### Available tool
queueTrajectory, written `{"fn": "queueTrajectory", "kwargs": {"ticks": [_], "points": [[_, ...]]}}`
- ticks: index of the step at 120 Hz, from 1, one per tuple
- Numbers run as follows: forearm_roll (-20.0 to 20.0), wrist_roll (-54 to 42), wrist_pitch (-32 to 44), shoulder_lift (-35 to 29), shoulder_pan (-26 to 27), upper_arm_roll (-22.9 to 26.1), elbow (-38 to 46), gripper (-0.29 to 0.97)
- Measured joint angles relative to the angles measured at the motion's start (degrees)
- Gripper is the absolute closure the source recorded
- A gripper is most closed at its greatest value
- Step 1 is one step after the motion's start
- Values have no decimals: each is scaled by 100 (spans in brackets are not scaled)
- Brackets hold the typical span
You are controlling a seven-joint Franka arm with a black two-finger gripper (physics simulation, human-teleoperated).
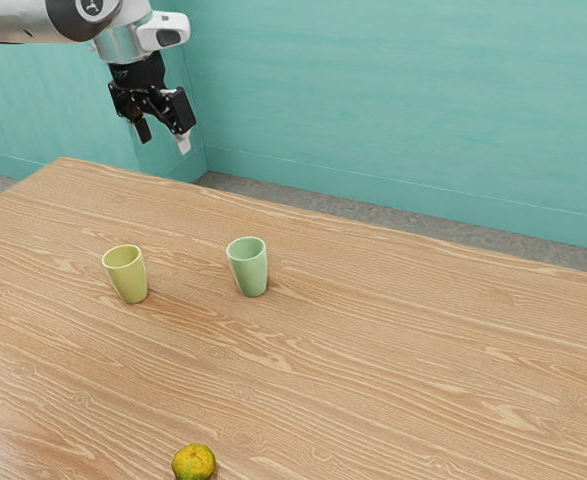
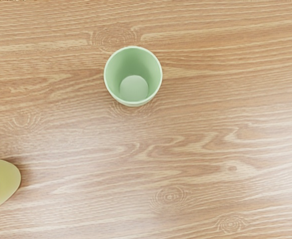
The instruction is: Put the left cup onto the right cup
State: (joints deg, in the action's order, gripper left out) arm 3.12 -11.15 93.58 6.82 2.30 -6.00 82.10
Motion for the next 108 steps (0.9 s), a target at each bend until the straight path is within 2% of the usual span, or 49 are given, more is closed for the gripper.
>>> {"fn": "queueTrajectory", "kwargs": {"ticks": [36, 59, 72, 94, 108], "points": [[7, -86, 47, -11, 0, -11, 56, 0], [-10, -107, 88, -355, -230, -49, 842, 0], [-124, -115, 316, -520, -184, -263, 1321, 0], [-146, -147, 659, -35, -194, -783, 1417, 0], [-97, -167, 925, 341, -379, -875, 1413, 0]]}}
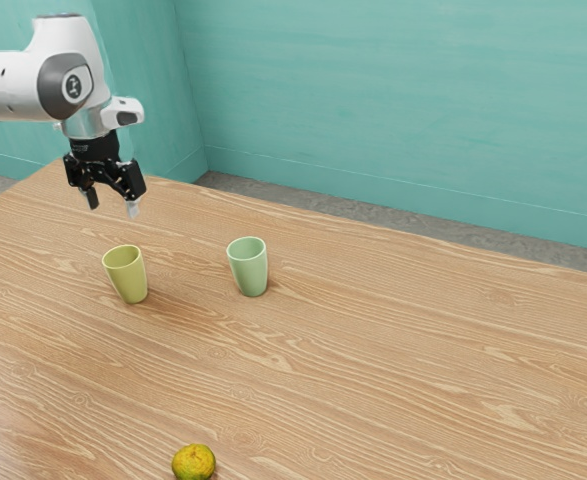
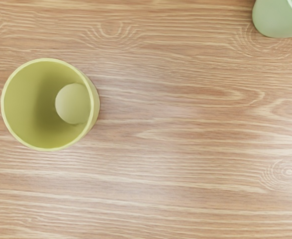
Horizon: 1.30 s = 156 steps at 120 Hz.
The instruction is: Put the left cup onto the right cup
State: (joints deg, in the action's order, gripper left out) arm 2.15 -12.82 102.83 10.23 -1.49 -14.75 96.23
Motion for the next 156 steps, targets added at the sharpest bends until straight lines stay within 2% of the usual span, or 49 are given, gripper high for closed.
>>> {"fn": "queueTrajectory", "kwargs": {"ticks": [26, 54, 133, 143, 156], "points": [[230, -116, 388, 979, -226, -12, -439, 0], [371, -209, 758, 1633, -382, -24, -688, 0], [572, -15, 1428, 2282, -448, -28, -592, 0], [599, 41, 1474, 2305, -448, -28, -587, 11], [599, 113, 1499, 2315, -449, -22, -582, 39]]}}
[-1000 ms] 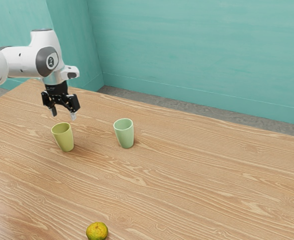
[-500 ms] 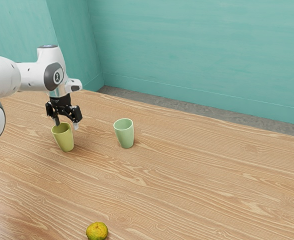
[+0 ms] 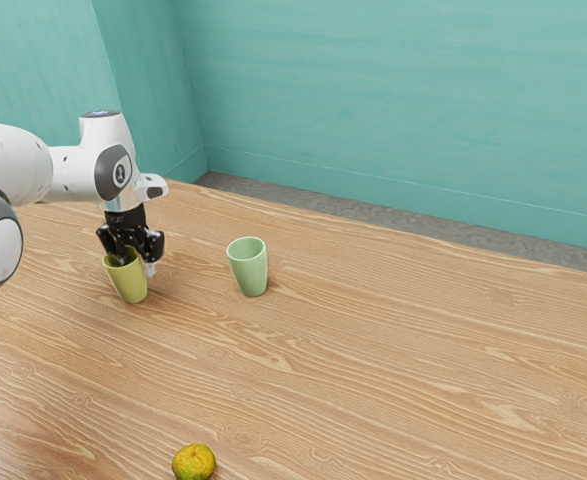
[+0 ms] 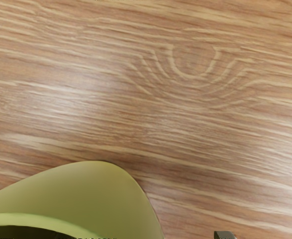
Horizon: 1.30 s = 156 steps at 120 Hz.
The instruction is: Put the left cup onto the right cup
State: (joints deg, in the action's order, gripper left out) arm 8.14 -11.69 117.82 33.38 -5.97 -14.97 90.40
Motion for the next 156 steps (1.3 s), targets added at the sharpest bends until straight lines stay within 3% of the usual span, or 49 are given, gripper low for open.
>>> {"fn": "queueTrajectory", "kwargs": {"ticks": [17, 41, 78, 97, 128, 156], "points": [[-6, 75, -14, -2, 4, 8, 6, 61], [-15, 174, -20, -8, 6, 21, 36, 74], [-67, 330, -250, -217, 9, 22, 61, 77], [-124, 391, -638, -776, 101, 44, 187, 78], [-607, 431, -1356, -1638, 594, 547, 123, 78], [-789, 394, -1586, -1736, 865, 801, -368, 79]]}}
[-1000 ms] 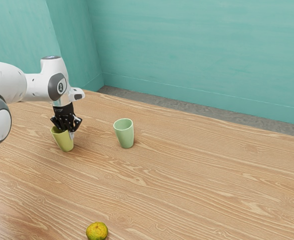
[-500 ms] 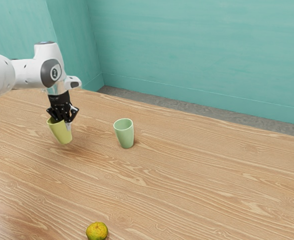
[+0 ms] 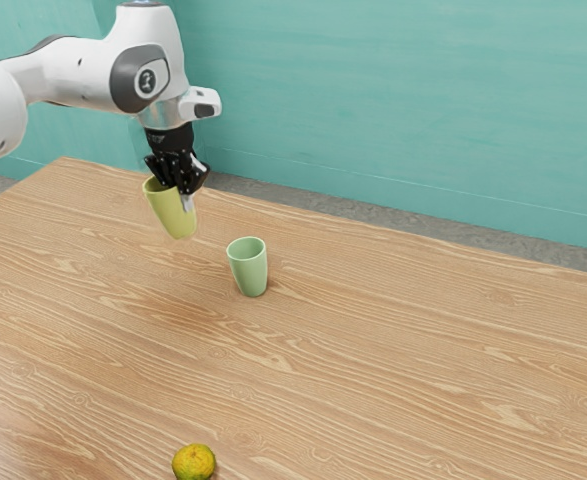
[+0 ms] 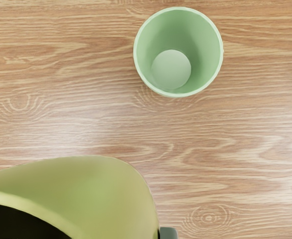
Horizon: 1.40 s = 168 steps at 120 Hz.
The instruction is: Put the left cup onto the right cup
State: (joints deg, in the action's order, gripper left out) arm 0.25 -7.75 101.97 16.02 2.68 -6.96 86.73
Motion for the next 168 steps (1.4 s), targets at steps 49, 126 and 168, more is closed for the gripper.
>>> {"fn": "queueTrajectory", "kwargs": {"ticks": [49, 126, 168], "points": [[-65, -109, -534, 1307, 379, 334, -1686, 79], [-151, -172, -51, 2519, 339, 22, -2623, 79], [-48, -176, 64, 2203, 338, 39, -2306, 79]]}}
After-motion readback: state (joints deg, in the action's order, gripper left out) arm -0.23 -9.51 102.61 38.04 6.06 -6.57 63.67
